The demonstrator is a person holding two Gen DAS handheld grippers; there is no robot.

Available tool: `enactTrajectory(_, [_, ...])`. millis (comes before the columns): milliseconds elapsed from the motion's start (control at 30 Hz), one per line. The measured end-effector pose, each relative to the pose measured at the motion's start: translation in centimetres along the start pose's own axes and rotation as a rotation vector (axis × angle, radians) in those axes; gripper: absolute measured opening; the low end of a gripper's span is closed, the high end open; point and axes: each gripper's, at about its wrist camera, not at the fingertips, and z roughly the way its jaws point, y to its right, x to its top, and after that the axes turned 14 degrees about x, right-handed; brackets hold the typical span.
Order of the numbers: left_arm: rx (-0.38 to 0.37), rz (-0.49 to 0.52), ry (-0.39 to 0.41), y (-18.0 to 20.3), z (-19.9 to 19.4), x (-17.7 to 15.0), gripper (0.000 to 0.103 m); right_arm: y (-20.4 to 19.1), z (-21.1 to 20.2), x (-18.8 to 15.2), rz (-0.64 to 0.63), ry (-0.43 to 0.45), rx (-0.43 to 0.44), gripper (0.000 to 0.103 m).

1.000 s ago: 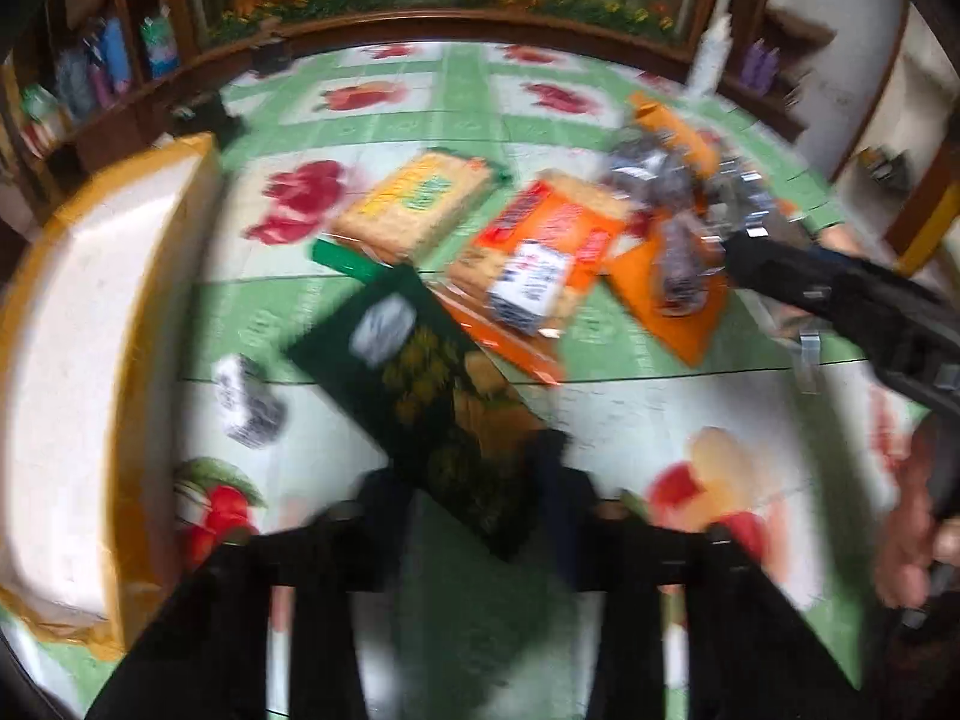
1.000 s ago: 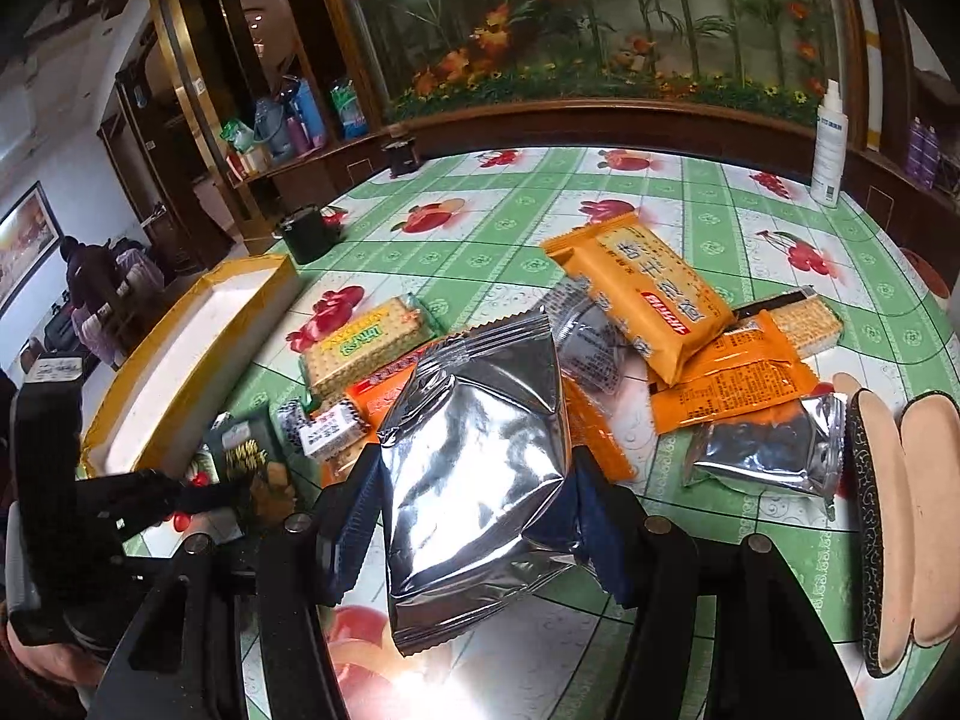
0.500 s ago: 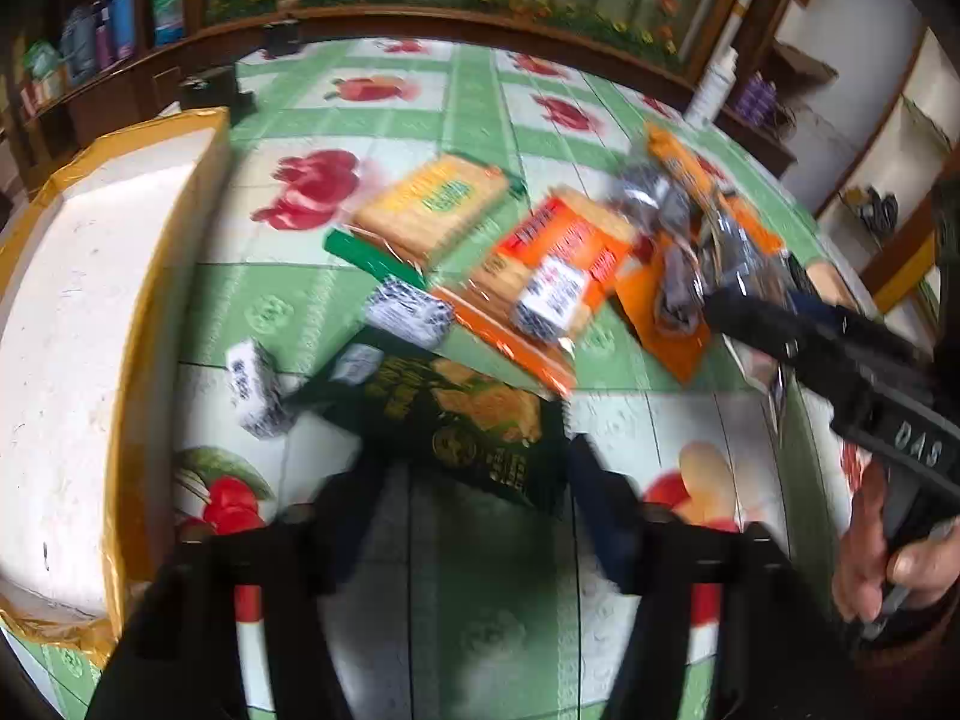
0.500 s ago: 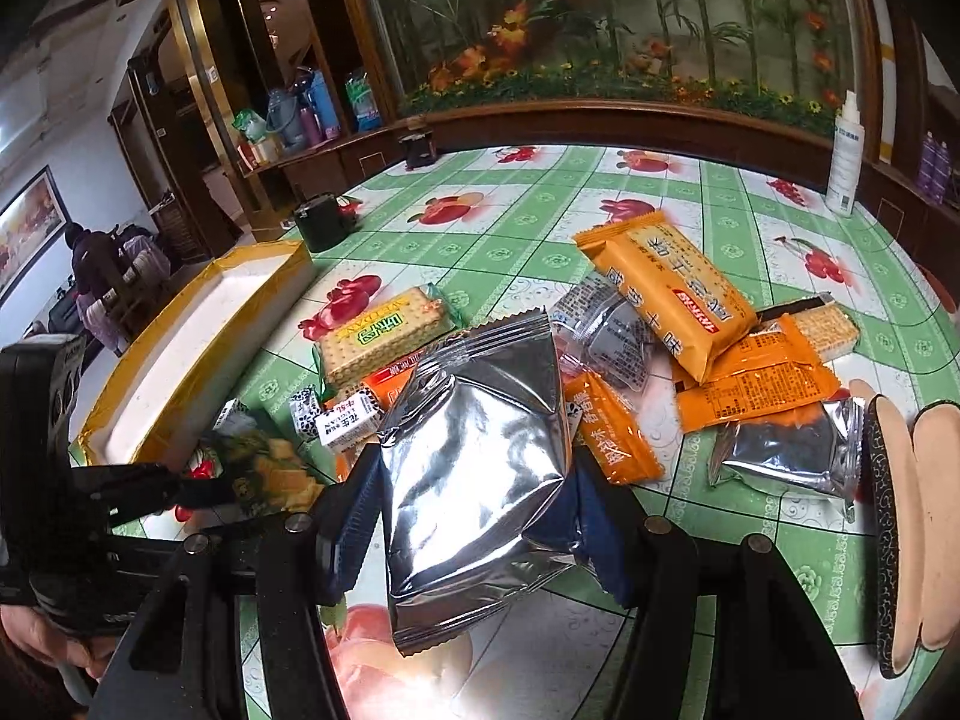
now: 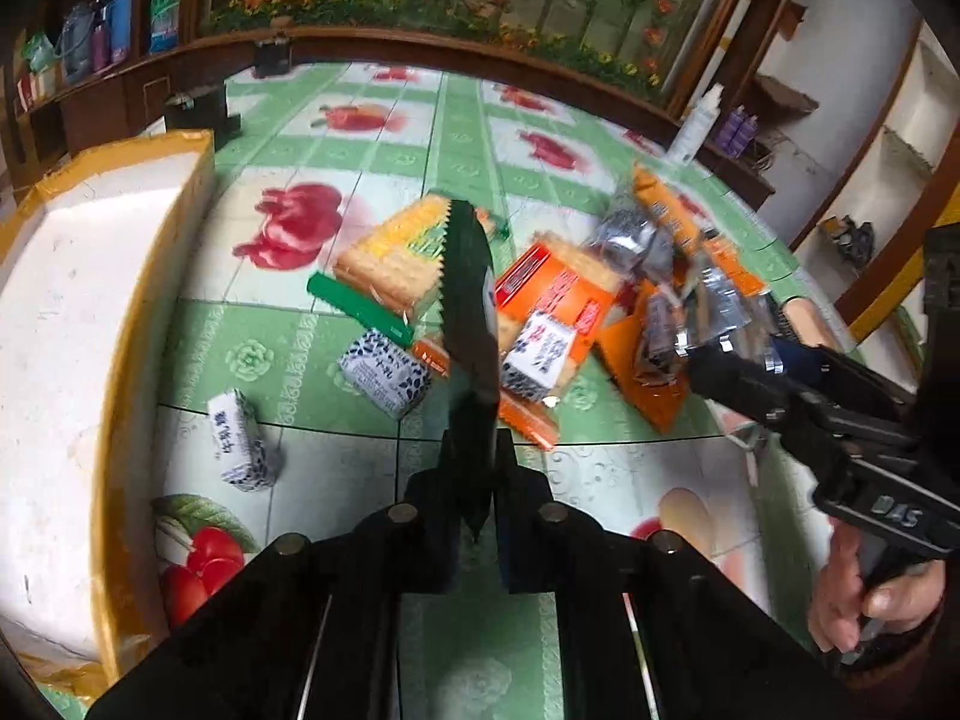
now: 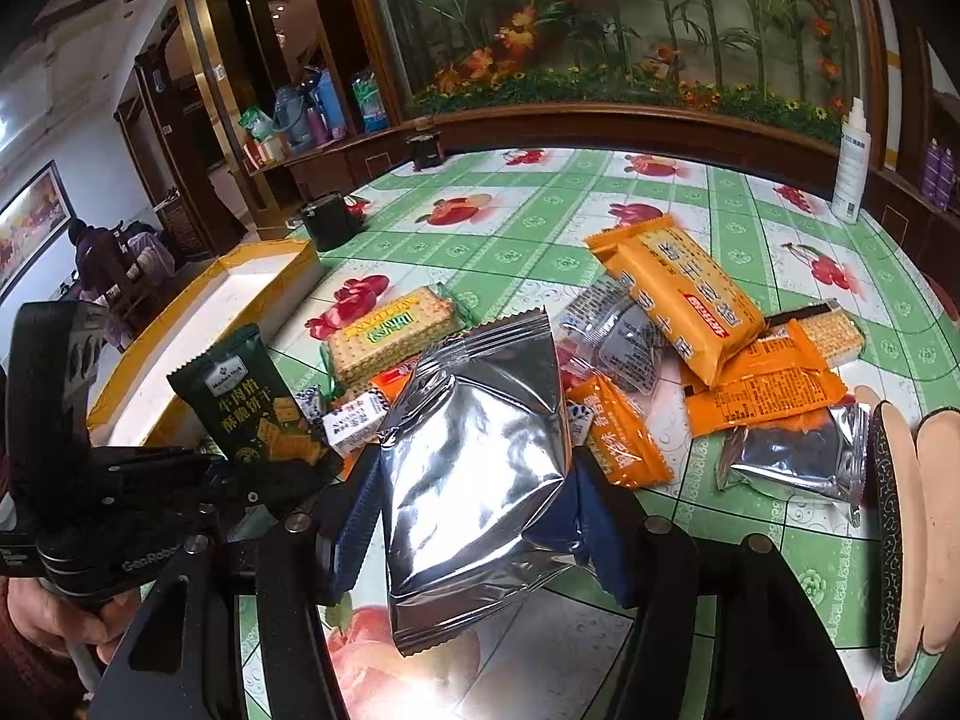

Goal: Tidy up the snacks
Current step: 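Carry both packs over the yellow-rimmed tray and open the right gripper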

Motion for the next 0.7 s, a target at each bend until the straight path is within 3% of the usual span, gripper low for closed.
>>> enactTrajectory(167, [-0.011, -0.007, 0.047, -1.8, -2.9, -0.1, 0.009, -1.1, -0.3, 0.0, -0.033, 0.023, 0.026, 0.066])
enactTrajectory(367, [0.003, -0.085, 0.085, -7.2, -5.9, -0.3, 0.009, -3.0, 0.7, 0.1, 0.004, 0.018, 0.095, 0.066])
enactTrajectory(533, [0.040, -0.179, 0.111, -12.8, -7.5, -0.6, 0.009, -6.9, 2.5, 0.9, 0.020, 0.019, 0.204, 0.066])
enactTrajectory(700, [0.085, -0.247, 0.092, -17.5, -7.5, -1.9, 0.009, -12.9, 5.8, 1.8, -0.048, -0.008, 0.267, 0.066])
